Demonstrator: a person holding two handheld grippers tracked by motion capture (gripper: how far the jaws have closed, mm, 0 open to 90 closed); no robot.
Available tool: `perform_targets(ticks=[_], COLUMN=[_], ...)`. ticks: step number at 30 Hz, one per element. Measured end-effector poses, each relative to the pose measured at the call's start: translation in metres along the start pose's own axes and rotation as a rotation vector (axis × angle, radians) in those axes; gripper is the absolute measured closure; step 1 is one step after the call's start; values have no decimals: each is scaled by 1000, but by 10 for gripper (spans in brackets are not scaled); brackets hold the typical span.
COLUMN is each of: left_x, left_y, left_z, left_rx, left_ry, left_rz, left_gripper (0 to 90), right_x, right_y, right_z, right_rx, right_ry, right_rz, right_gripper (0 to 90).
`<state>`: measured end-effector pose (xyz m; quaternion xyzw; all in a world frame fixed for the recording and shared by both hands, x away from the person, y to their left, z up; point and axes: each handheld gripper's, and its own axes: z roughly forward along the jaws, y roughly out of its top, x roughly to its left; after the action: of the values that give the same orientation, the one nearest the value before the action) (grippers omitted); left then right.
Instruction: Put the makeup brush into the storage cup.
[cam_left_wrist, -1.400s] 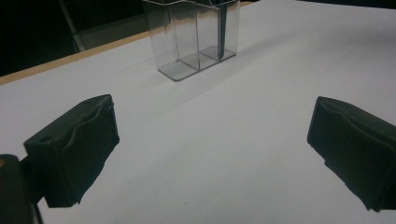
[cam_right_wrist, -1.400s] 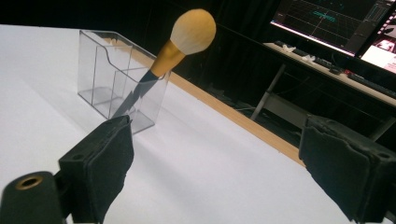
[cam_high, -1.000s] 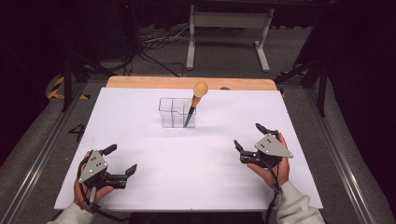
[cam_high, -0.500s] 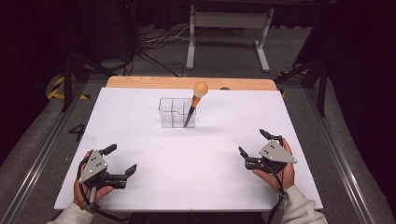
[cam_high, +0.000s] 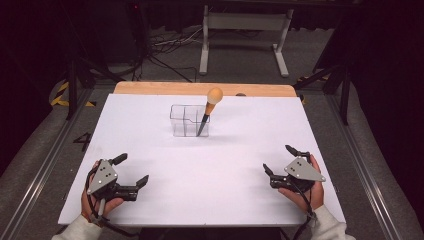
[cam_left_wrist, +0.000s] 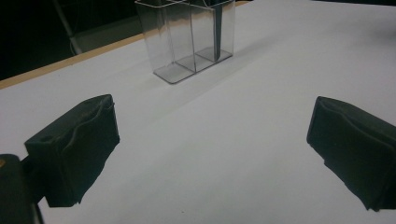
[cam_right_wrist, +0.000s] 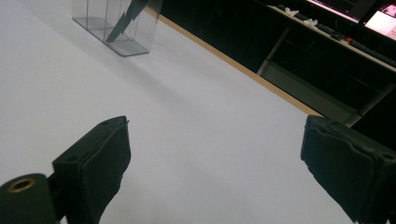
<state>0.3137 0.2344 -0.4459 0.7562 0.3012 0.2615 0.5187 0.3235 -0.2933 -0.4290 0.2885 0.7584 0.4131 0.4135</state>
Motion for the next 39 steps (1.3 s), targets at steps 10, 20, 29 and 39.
perform_targets(ticks=[10,20,29,39], left_x=[0,1,1,-2], left_y=[0,0,1,3], left_z=[1,3,7,12], left_rx=[5,6,14,21], left_ry=[-1,1,1,-28], left_rz=[2,-8,0,16], left_gripper=[30,30,30,30], right_x=[-7,-14,-18,-17], right_y=[-14,-32,-38,-39], right_z=[-14,-25,-28,-34], right_rx=[7,40,45,43], right_ry=[-12,-23,-27,-38], right_rz=[51,93,123,127], right_gripper=[89,86,83,76])
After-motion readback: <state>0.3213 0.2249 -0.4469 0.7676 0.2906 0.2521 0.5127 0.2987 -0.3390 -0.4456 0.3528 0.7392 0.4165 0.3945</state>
